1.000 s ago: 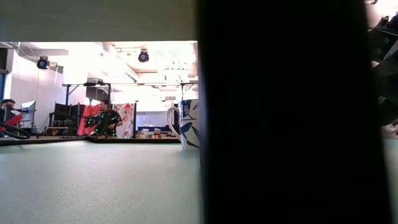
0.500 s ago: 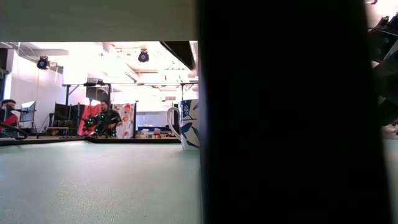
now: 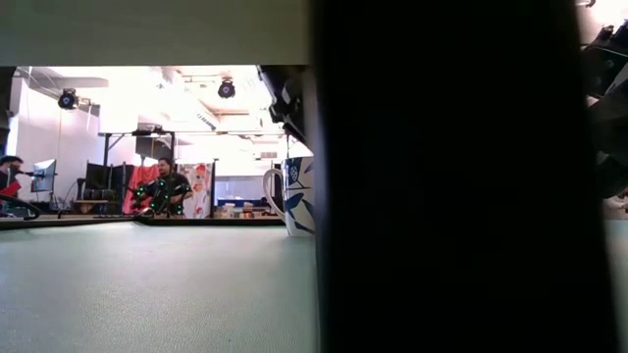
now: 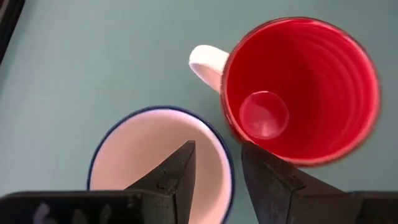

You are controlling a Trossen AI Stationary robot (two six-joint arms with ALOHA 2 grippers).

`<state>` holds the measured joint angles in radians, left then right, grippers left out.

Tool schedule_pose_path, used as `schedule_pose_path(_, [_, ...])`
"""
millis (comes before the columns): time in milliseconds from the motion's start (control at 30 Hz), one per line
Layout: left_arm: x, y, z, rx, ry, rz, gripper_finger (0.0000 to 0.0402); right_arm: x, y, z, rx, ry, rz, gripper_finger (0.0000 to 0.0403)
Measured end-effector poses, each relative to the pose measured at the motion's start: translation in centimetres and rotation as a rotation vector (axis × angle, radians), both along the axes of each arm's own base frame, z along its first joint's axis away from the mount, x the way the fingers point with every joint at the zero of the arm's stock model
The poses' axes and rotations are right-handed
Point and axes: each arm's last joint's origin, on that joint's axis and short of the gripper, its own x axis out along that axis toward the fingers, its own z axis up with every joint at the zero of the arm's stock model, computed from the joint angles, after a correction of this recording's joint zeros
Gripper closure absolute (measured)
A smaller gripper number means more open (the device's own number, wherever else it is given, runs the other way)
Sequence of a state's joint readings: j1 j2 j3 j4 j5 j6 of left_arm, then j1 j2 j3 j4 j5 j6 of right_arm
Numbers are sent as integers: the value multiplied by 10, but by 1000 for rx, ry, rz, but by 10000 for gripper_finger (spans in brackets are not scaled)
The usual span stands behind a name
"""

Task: Place coffee mugs
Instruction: Put the blue patterned mug on the shelf

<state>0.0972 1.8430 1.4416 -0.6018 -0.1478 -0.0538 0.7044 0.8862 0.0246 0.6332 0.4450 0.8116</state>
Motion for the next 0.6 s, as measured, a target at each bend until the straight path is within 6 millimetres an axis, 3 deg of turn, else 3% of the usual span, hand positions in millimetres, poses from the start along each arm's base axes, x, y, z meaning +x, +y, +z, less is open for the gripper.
schedule_pose_path(367, [3, 4, -19, -16, 82, 15, 296, 0, 0, 0, 0, 0, 0, 335])
schedule_pose_path(600, [1, 4, -31, -26, 164, 12, 355, 0, 0, 0, 0, 0, 0, 335])
